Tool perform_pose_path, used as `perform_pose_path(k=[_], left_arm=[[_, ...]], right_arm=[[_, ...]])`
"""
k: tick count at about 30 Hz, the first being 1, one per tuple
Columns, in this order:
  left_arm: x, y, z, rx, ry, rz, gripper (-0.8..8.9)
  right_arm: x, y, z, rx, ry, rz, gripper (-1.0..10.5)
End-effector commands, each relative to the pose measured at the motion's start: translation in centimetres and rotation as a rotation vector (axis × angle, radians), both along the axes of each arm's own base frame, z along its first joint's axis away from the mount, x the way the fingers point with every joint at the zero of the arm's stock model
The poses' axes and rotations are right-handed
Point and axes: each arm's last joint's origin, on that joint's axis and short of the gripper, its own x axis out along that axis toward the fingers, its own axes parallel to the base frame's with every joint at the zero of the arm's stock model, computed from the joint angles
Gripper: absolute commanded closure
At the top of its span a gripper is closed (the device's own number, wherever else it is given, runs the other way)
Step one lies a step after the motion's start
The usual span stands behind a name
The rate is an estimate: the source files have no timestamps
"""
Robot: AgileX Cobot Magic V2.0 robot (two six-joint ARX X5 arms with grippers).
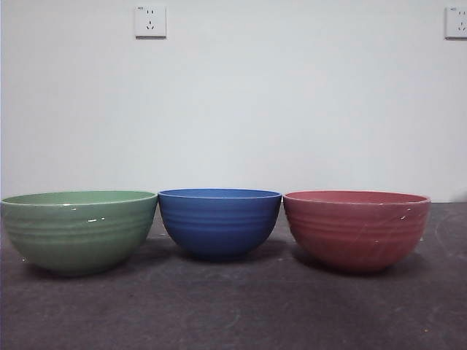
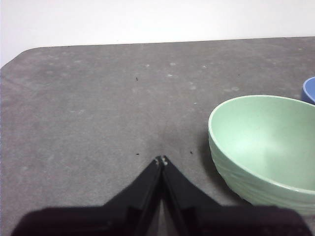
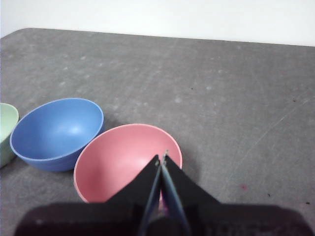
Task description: Pick up the green bowl on the top,put the green bowl on the left,pick up the red bowl in the middle,put the red bowl on the right
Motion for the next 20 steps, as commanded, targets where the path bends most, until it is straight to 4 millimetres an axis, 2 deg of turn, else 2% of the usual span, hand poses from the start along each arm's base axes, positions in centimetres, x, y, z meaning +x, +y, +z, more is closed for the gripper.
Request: perform_pose_path(k=[1,12,14,16,20], left_arm=[[0.1,0.0,-0.5,-0.006,0.013,0.003,8.17],[0.1,0.0,-0.5,-0.006,0.013,0.003,8.17],[0.1,0.0,-0.5,-0.006,0.013,0.003,8.17],[0.1,0.0,-0.5,-0.006,0.013,0.003,8.17],[0.1,0.0,-0.5,-0.006,0.014,0.003,8.17]], right_arm=[[0.0,0.0,0.0,0.007,0.002,-0.005,9.4],[0.0,0.0,0.0,0.005,0.002,-0.005,9.5],[0.0,-0.1,0.1,-0.060,-0.031,-0.028,9.5],[-0.6,-0.6,0.2,-0.124,-0.064,-0.067,9.5],[-3.2,-2.1,0.4,-0.117,-0.145,-0.202,9.5]])
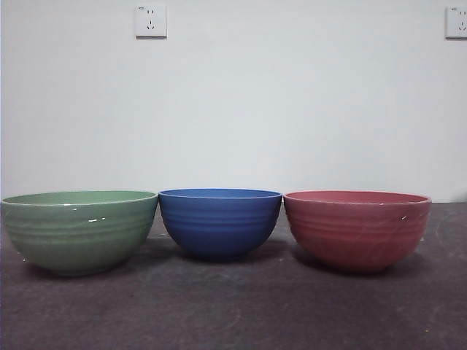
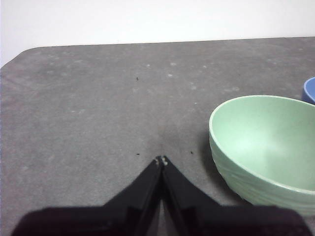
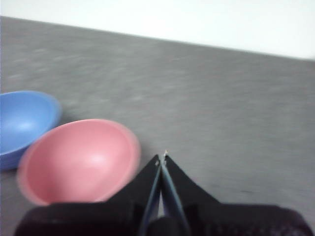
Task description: Pick up the green bowl on the top,put the green bowl on the left,pick up the red bowl in the middle,put the red bowl on the right
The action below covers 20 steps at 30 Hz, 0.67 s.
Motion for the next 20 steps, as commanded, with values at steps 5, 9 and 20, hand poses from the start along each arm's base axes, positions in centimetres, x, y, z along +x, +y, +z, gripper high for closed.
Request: perform_pose_path(k=[5,9,20], left_arm=[[0.1,0.0,-0.5,-0.006,0.013,0.003,8.17],[0.1,0.0,-0.5,-0.006,0.014,0.002,8.17],[0.1,0.0,-0.5,-0.006,0.014,0.003,8.17]], right_arm=[[-2.6,-1.5,-0.5,0.032,-0.157,-0.119,9.5],[-2.1,-1.3,-2.1,0.064,-0.201,-0.043,9.5],[1.0,-0.6,-11.0,0.146,-0.089,0.125,9.5]])
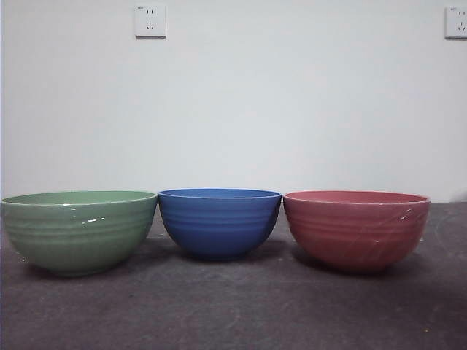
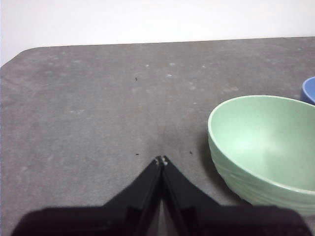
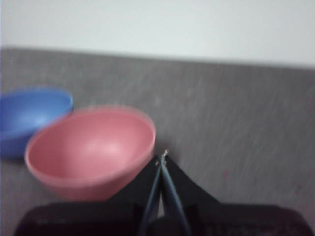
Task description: Pick up the green bowl on the top,put the green bowl on the left,pick up the red bowl in the middle,put the red bowl on the right
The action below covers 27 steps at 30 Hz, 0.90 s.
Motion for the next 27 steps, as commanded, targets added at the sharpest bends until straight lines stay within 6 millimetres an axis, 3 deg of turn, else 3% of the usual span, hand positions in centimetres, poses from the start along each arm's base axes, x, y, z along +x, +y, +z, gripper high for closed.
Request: perform_pose_path(k=[1,8,27], left_arm=[[0.06,0.02,-0.49,-0.006,0.014,0.003,8.17],[0.06,0.02,-0.49,-0.006,0.014,0.003,8.17],[0.06,0.02,-0.49,-0.006,0.014,0.003,8.17]], right_arm=[[0.22,0.02,-0.94,0.037,0.019,-0.004,9.5],[0.38,0.02,-1.92,0.034,0.048,-0.011,9.5],[0.38,0.03,-1.91,0.035,0.046,-0.010,9.5]])
